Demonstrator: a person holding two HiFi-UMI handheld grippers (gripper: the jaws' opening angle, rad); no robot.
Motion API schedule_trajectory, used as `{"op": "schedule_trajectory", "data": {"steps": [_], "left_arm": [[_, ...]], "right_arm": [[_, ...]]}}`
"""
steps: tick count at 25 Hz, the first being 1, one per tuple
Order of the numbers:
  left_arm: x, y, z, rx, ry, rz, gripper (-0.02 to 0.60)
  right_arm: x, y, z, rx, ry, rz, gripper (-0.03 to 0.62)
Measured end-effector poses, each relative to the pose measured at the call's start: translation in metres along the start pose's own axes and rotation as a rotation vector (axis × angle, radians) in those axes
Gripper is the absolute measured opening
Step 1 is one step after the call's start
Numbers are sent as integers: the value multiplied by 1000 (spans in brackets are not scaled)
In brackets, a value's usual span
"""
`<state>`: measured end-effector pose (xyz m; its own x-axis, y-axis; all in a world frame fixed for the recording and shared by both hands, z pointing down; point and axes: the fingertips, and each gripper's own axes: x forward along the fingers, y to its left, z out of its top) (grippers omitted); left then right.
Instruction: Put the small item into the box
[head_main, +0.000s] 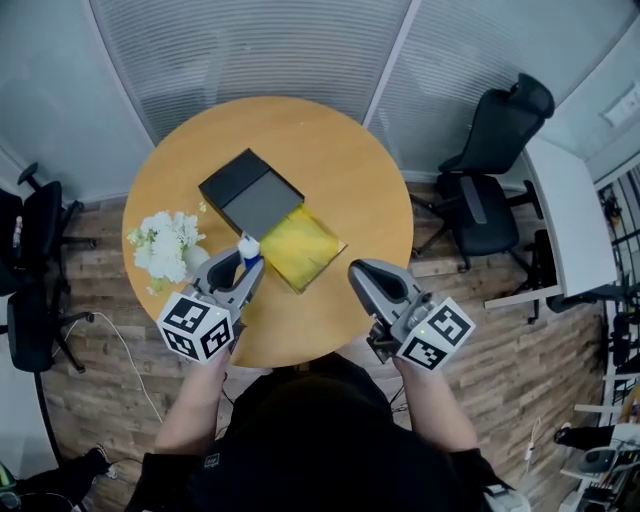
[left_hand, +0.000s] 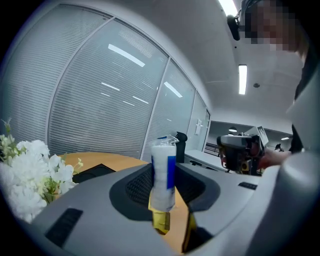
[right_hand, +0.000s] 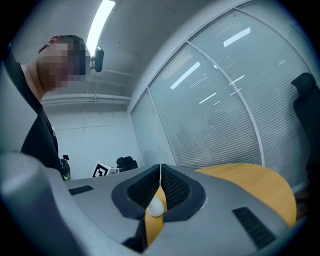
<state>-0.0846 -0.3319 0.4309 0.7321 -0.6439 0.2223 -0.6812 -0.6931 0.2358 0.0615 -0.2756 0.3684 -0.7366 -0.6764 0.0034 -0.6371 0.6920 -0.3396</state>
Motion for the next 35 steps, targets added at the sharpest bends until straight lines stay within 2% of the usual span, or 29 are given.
{"op": "schedule_trajectory", "data": {"steps": [7, 18, 24, 35], "left_arm": [[45, 23, -25, -24, 105, 18, 135], [115, 47, -89, -61, 280, 31, 137], [137, 49, -120, -75, 361, 30, 138], [162, 49, -173, -45, 502, 28, 140]], "right_arm": [[8, -43, -12, 64, 24, 7, 37], [15, -105, -54, 178, 88, 12, 37], [20, -115, -69, 214, 119, 34, 37], [19, -131, -79, 237, 145, 49, 38]]}}
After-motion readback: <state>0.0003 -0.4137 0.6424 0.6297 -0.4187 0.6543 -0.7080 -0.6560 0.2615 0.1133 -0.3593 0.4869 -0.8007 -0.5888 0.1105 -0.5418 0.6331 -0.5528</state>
